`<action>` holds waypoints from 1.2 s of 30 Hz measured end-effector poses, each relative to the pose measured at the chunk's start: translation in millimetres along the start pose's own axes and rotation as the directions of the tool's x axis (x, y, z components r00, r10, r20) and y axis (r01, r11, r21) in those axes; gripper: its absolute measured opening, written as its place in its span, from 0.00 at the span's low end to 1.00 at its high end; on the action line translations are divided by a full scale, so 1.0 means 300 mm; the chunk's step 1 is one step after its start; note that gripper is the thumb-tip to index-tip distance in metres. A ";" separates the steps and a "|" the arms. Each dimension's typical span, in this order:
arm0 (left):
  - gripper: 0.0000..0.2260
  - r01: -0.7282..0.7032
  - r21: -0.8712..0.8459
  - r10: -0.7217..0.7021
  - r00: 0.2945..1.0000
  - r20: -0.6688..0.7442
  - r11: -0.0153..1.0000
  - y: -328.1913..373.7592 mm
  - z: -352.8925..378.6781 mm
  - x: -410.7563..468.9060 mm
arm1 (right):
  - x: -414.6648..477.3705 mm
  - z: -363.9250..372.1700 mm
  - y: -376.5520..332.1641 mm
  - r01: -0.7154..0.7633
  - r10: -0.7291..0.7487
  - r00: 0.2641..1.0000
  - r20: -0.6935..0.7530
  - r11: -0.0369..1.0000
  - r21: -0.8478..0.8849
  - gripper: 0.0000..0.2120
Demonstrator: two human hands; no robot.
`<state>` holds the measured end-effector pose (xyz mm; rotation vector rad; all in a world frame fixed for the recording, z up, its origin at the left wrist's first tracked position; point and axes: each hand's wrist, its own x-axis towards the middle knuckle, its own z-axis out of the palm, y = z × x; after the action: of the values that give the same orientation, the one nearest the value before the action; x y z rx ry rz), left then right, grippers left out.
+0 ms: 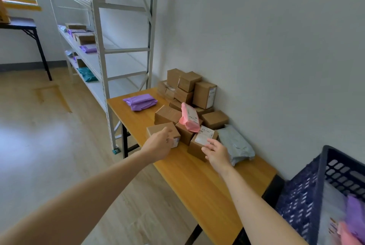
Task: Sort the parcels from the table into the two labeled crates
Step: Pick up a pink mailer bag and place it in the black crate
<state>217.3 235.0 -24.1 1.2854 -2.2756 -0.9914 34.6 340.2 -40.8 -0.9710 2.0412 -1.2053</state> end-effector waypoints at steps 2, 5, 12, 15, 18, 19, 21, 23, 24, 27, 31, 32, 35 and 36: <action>0.17 0.015 0.012 -0.015 1.000 0.010 1.000 -0.013 0.009 0.100 | 0.088 0.020 0.009 -0.018 0.018 0.999 0.028 1.000 0.007 0.23; 0.16 0.008 0.038 -0.010 0.999 0.041 0.999 -0.032 0.031 0.246 | 0.227 0.042 0.031 -0.034 0.033 0.999 0.028 0.999 0.035 0.22; 0.13 0.029 0.075 -0.037 0.994 0.100 0.997 -0.047 0.103 0.624 | 0.589 0.057 0.086 -0.114 0.112 0.993 0.026 0.990 0.083 0.20; 0.11 0.048 0.074 -0.057 0.990 0.127 0.996 -0.046 0.147 0.711 | 0.684 0.046 0.116 -0.150 0.149 0.989 0.013 0.988 0.036 0.21; 0.10 0.061 0.080 -0.074 0.984 0.163 0.995 -0.064 0.181 0.779 | 0.749 0.049 0.139 -0.204 0.204 0.979 0.002 0.978 0.032 0.21; 0.10 0.068 0.082 -0.081 0.982 0.169 0.994 -0.070 0.186 0.803 | 0.767 0.053 0.145 -0.221 0.221 0.975 0.004 0.975 0.037 0.21; 0.10 0.084 0.075 -0.097 0.978 0.184 0.994 -0.079 0.199 0.860 | 0.804 0.064 0.163 -0.243 0.243 0.970 0.002 0.970 0.028 0.22; 0.11 0.090 0.063 -0.101 0.974 0.202 0.994 -0.080 0.207 0.908 | 0.829 0.079 0.177 -0.255 0.255 0.967 -0.003 0.967 0.017 0.22; 0.12 0.096 0.055 -0.106 0.971 0.213 0.994 -0.079 0.211 0.934 | 0.844 0.089 0.184 -0.263 0.263 0.965 -0.009 0.965 0.014 0.23; 0.17 0.167 -0.004 -0.161 0.958 0.237 0.986 -0.076 0.218 1.009 | 0.883 0.125 0.203 -0.293 0.294 0.956 -0.007 0.955 0.039 0.25; 0.24 0.285 -0.067 -0.257 0.926 0.276 0.956 -0.093 0.245 1.091 | 0.923 0.176 0.219 -0.337 0.341 0.939 -0.043 0.939 0.067 0.28; 0.25 0.306 -0.082 -0.270 0.916 0.295 0.949 -0.102 0.257 1.114 | 0.936 0.186 0.218 -0.349 0.355 0.933 -0.062 0.934 0.080 0.29; 0.26 0.373 -0.142 -0.303 0.883 0.359 0.917 -0.131 0.291 1.168 | 0.970 0.212 0.209 -0.382 0.392 0.915 -0.099 0.918 0.109 0.29; 0.26 0.395 -0.166 -0.312 0.872 0.377 0.903 -0.142 0.299 1.182 | 0.980 0.220 0.208 -0.394 0.405 0.908 -0.110 0.912 0.110 0.28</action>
<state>1.9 -43.8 -131.5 1.5591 -2.0972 -1.6845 -101.8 90.3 -157.0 -0.4075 2.1343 -1.1414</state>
